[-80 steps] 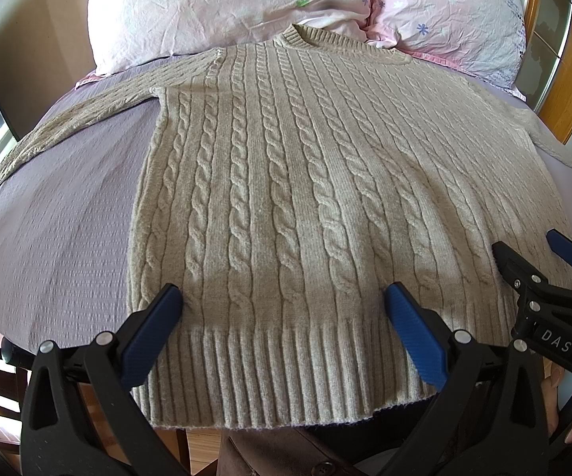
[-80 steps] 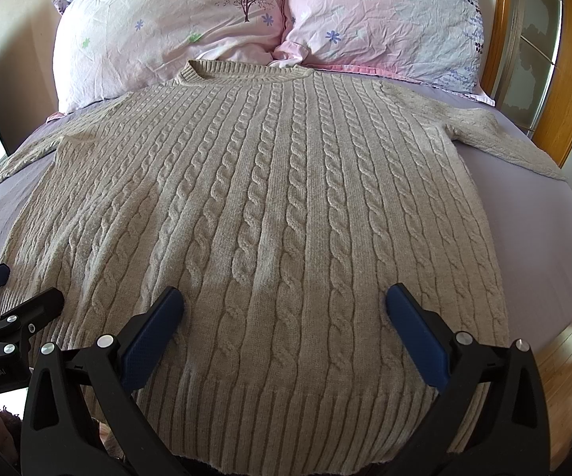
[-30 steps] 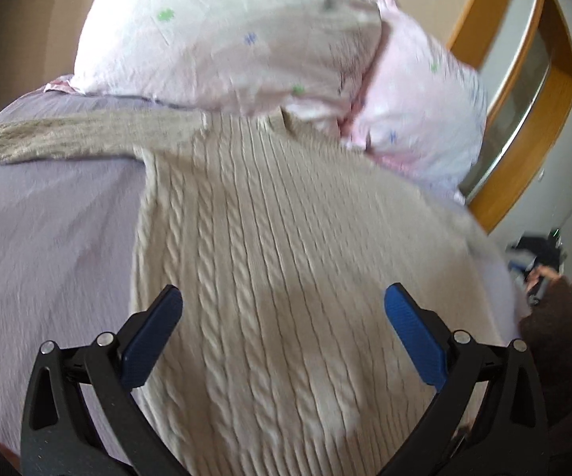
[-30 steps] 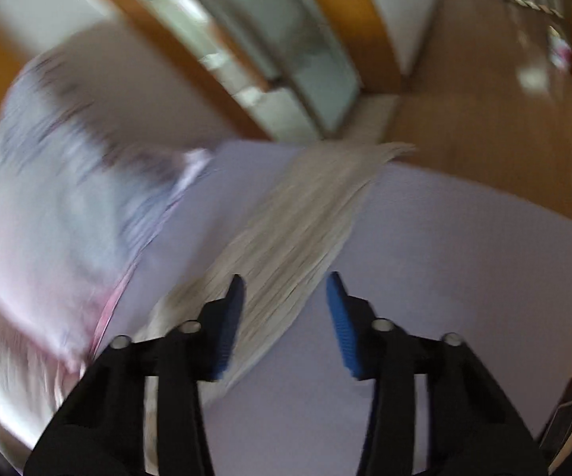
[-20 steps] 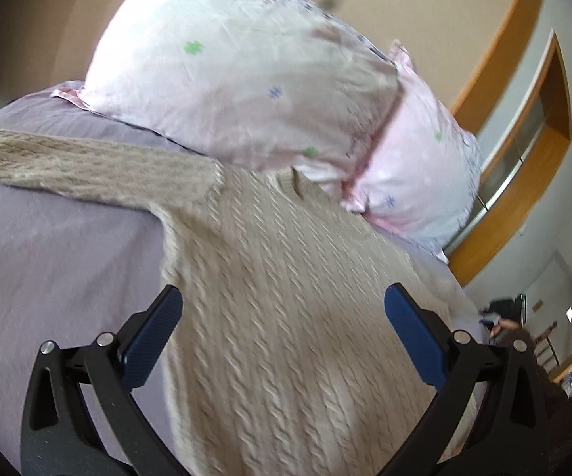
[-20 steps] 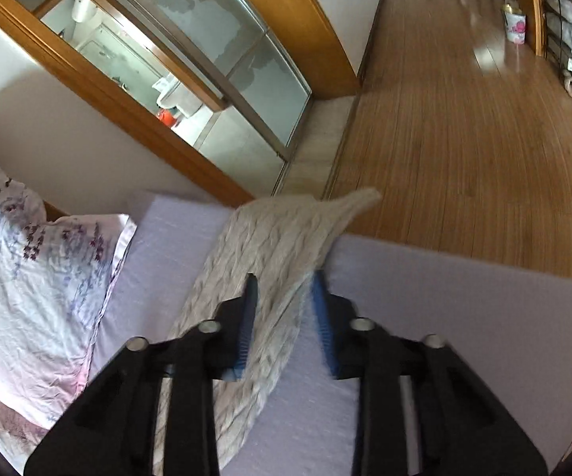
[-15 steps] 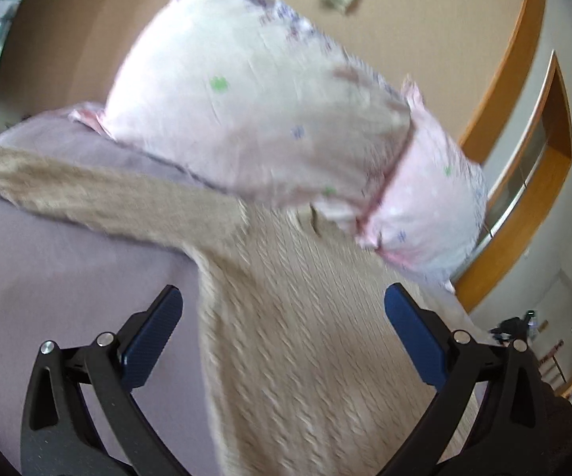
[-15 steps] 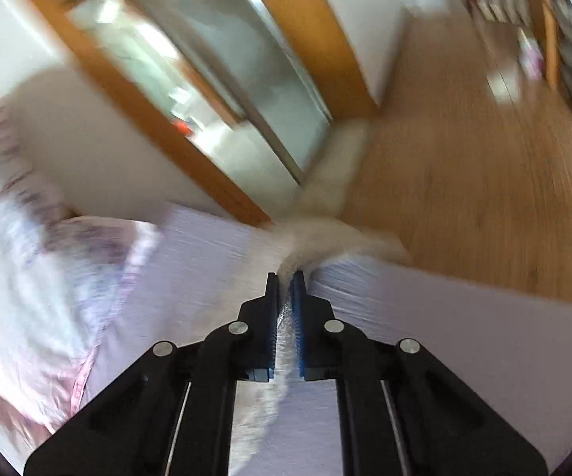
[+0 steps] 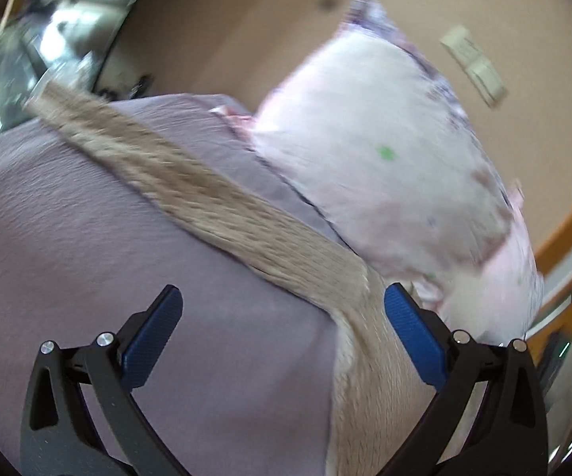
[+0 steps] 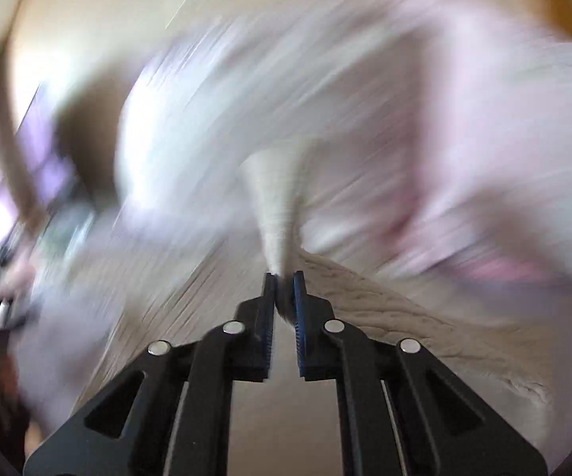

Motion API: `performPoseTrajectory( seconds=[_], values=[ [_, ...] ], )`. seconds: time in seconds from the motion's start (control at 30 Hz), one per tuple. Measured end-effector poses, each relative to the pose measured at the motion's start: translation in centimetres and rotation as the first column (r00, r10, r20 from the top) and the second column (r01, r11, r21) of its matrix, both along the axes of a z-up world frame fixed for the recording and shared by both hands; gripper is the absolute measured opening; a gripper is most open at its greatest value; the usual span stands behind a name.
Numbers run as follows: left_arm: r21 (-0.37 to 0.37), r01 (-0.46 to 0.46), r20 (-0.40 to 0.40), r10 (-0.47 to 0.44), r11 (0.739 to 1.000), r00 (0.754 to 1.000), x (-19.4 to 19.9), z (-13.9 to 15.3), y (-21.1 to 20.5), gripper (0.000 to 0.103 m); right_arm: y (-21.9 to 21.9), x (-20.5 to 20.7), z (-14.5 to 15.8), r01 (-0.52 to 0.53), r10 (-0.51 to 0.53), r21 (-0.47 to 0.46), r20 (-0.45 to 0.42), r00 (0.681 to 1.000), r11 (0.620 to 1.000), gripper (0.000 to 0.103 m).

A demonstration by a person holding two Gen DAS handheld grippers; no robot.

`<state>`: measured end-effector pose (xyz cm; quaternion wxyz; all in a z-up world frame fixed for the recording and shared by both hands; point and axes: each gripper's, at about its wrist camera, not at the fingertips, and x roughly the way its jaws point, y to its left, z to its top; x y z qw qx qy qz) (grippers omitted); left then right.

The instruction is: Fold small clothes

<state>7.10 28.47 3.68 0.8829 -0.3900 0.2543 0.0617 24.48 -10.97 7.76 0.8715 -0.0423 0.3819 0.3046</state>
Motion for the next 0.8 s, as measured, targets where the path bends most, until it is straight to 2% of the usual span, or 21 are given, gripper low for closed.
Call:
performPoseTrajectory(
  seconds=[0.07, 0.13, 0.17, 0.2, 0.33, 0.47, 0.57, 0.67, 0.7, 0.73, 0.8],
  values=[
    [-0.048, -0.031, -0.025, 0.03, 0.998, 0.999, 0.2, -0.5, 2.0, 0.099, 1.7, -0.8, -1.5, -0.05, 0.049, -0.024, -0.036, 0.998, 0.998, 0.012],
    [-0.092, -0.062, -0.043, 0.059, 0.994, 0.997, 0.7, -1.0, 3.8, 0.096, 0.7, -1.8, -1.1, -0.041, 0.041, -0.001, 0.002, 0.999, 0.999, 0.034],
    [-0.112, -0.087, -0.059, 0.081, 0.99, 0.995, 1.1, -1.3, 5.0, 0.095, 0.0, -2.1, -0.5, -0.021, 0.021, 0.016, 0.029, 0.999, 1.0, 0.058],
    [-0.124, -0.113, -0.077, 0.104, 0.986, 0.992, 1.5, -1.6, 5.9, 0.092, -0.5, -2.8, 0.0, -0.01, 0.009, 0.028, 0.045, 0.999, 1.0, 0.073],
    [-0.191, -0.219, -0.161, 0.189, 0.957, 0.969, 2.9, -3.0, 9.3, 0.082, -4.1, -5.2, 1.5, 0.041, -0.046, 0.061, 0.087, 0.995, 0.997, 0.074],
    [-0.248, -0.292, -0.167, 0.256, 0.924, 0.952, 3.6, -3.4, 11.8, 0.076, -6.0, -5.8, 1.2, 0.076, -0.082, 0.082, 0.07, 0.994, 0.994, 0.075],
    [-0.248, -0.334, -0.191, 0.293, 0.909, 0.937, 4.5, -3.5, 13.3, 0.068, -6.9, -5.7, 0.9, 0.087, -0.093, 0.099, 0.057, 0.994, 0.991, 0.075],
    [-0.23, -0.381, -0.247, 0.325, 0.895, 0.913, 5.2, -3.6, 14.2, 0.034, -8.1, -5.5, 0.8, 0.098, -0.104, 0.129, 0.043, 0.994, 0.987, 0.075],
    [-0.224, -0.388, -0.268, 0.326, 0.894, 0.906, 5.5, -3.7, 14.2, 0.009, -8.7, -5.5, 0.9, 0.106, -0.112, 0.14, 0.041, 0.993, 0.984, 0.075],
    [-0.213, -0.388, -0.279, 0.325, 0.897, 0.904, 5.7, -3.6, 14.1, 0.007, -9.0, -5.6, 1.0, 0.111, -0.119, 0.146, 0.042, 0.992, 0.983, 0.075],
    [-0.122, -0.365, -0.24, 0.329, 0.923, 0.913, 6.2, -1.5, 12.6, 0.007, -10.6, -5.8, 1.2, 0.142, -0.153, 0.161, 0.056, 0.987, 0.977, 0.076]
  ],
)
